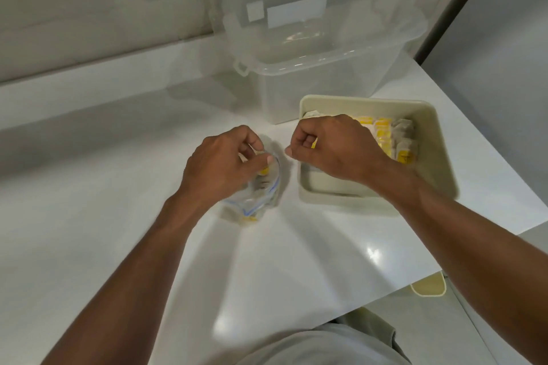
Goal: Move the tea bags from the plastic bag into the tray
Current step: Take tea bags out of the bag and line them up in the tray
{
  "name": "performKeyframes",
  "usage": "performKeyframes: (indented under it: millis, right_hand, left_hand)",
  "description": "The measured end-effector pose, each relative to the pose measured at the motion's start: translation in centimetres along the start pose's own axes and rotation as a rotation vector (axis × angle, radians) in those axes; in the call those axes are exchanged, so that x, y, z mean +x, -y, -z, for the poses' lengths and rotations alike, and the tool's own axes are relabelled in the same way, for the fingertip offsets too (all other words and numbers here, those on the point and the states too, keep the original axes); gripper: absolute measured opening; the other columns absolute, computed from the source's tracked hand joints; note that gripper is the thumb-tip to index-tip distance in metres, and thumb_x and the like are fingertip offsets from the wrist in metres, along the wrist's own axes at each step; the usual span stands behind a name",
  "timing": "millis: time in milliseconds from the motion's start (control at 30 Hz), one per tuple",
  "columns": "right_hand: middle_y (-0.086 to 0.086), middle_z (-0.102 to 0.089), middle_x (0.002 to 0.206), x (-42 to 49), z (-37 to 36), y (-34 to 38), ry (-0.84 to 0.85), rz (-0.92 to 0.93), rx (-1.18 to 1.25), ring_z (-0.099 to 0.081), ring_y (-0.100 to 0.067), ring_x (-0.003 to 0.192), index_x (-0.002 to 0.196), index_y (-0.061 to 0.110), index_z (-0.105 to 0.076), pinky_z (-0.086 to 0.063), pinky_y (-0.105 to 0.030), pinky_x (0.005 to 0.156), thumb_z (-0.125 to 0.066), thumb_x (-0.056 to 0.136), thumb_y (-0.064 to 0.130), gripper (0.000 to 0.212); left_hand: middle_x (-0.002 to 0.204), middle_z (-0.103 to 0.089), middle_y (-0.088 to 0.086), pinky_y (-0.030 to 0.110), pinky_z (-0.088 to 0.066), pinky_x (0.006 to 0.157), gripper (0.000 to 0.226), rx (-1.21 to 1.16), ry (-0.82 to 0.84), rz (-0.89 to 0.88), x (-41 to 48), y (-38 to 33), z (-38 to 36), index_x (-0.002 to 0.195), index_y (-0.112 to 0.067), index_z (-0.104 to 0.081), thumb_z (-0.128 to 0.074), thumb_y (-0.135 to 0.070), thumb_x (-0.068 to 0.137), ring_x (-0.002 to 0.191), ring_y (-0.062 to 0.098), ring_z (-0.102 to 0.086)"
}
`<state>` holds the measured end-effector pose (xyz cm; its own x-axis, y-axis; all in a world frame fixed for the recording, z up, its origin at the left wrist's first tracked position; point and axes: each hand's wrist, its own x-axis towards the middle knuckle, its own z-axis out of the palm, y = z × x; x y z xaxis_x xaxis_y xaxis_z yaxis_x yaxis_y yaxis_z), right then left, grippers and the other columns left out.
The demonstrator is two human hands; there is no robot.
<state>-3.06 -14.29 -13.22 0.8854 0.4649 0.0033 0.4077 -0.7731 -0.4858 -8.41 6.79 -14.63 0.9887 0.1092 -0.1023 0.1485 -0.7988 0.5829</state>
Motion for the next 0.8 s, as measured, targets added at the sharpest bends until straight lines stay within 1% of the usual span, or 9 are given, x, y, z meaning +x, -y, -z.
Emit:
performKeyframes:
  millis: [133,233,300,367,433,500,600,667,800]
  right_hand:
    - [0.014,-0.066,0.073,0.5,-0.7,1.5,0.014,0.030,0.043,-0.061,-0.009,0.075,0.083,0.030,-0.067,-0.049,-0.031,0.065,-0.066,0.083,0.047,0.017]
    - [0.015,-0.069,0.080,0.9,-1.5,2.5,0.109,0.051,0.036,-0.060,-0.006,0.080,0.091,0.034,-0.070,-0.050,-0.033,0.071,-0.066,0.084,0.038,0.009]
    - [0.015,-0.069,0.090,0.9,-2.0,3.3,0.159,0.093,-0.013,-0.061,-0.008,0.088,0.100,0.037,-0.070,-0.051,-0.034,0.075,-0.062,0.086,0.033,0.017]
    - [0.013,-0.067,0.106,0.8,-2.6,3.9,0.181,0.141,-0.133,-0.060,-0.013,0.100,0.109,0.040,-0.068,-0.047,-0.032,0.075,-0.056,0.091,0.033,0.024]
    - [0.011,-0.063,0.114,0.4,-3.6,4.3,0.160,0.204,-0.290,-0.060,-0.015,0.105,0.115,0.043,-0.066,-0.041,-0.029,0.069,-0.050,0.094,0.043,0.026]
    - [0.006,-0.060,0.109,-0.3,-4.8,4.5,0.110,0.287,-0.473,-0.062,-0.019,0.098,0.111,0.041,-0.068,-0.036,-0.027,0.062,-0.048,0.092,0.054,0.030]
    - [0.001,-0.058,0.084,-0.9,-5.9,4.4,0.200,0.310,-0.686,-0.060,-0.022,0.077,0.084,0.031,-0.076,-0.030,-0.027,0.055,-0.065,0.076,0.062,0.033]
    - [0.001,-0.057,0.079,-0.9,-6.4,3.9,0.220,0.320,-0.753,-0.058,-0.023,0.074,0.077,0.029,-0.076,-0.029,-0.029,0.056,-0.073,0.068,0.064,0.037]
    - [0.001,-0.059,0.096,-1.1,-6.1,4.5,0.232,0.370,-0.730,-0.057,-0.023,0.094,0.101,0.028,-0.073,-0.038,-0.034,0.069,-0.065,0.083,0.057,0.036]
  left_hand:
    - [0.080,-0.068,-0.021,0.029,-0.051,0.069,0.020,-0.029,-0.001,-0.010,-0.2,1.6,0.1,0.088,-0.036,-0.064,-0.072,-0.053,0.082,0.076,0.003,-0.063]
    - [0.089,-0.070,-0.017,0.029,-0.051,0.073,0.008,0.039,0.005,-0.018,-0.2,2.7,-0.1,0.096,-0.035,-0.068,-0.068,-0.035,0.088,0.085,0.010,-0.065]
    - [0.097,-0.070,-0.017,0.030,-0.051,0.075,0.017,0.167,0.053,-0.021,-0.3,3.5,-0.3,0.104,-0.036,-0.067,-0.064,-0.029,0.088,0.093,0.015,-0.065]
    - [0.102,-0.069,-0.019,0.028,-0.048,0.075,0.022,0.255,0.117,-0.002,-0.7,3.9,-0.5,0.108,-0.038,-0.065,-0.065,-0.040,0.086,0.097,0.015,-0.064]
    - [0.103,-0.068,-0.019,0.027,-0.047,0.073,0.031,0.287,0.159,-0.006,-1.2,4.2,-0.7,0.110,-0.038,-0.064,-0.068,-0.052,0.083,0.095,0.016,-0.064]
    - [0.106,-0.067,-0.018,0.028,-0.048,0.074,0.038,0.327,0.178,-0.039,-2.0,4.4,-1.0,0.113,-0.038,-0.061,-0.069,-0.057,0.081,0.095,0.017,-0.064]
    - [0.112,-0.065,-0.015,0.027,-0.047,0.074,0.045,0.386,0.142,-0.085,-3.1,4.8,-1.5,0.120,-0.038,-0.058,-0.066,-0.059,0.082,0.099,0.016,-0.063]
    - [0.114,-0.064,-0.014,0.025,-0.044,0.072,0.047,0.425,0.115,-0.112,-3.6,5.0,-1.9,0.123,-0.037,-0.056,-0.063,-0.061,0.083,0.101,0.015,-0.063]
    - [0.114,-0.066,-0.012,0.025,-0.043,0.073,0.039,0.414,0.140,-0.126,-3.5,5.0,-2.2,0.124,-0.038,-0.059,-0.060,-0.054,0.089,0.104,0.017,-0.062]
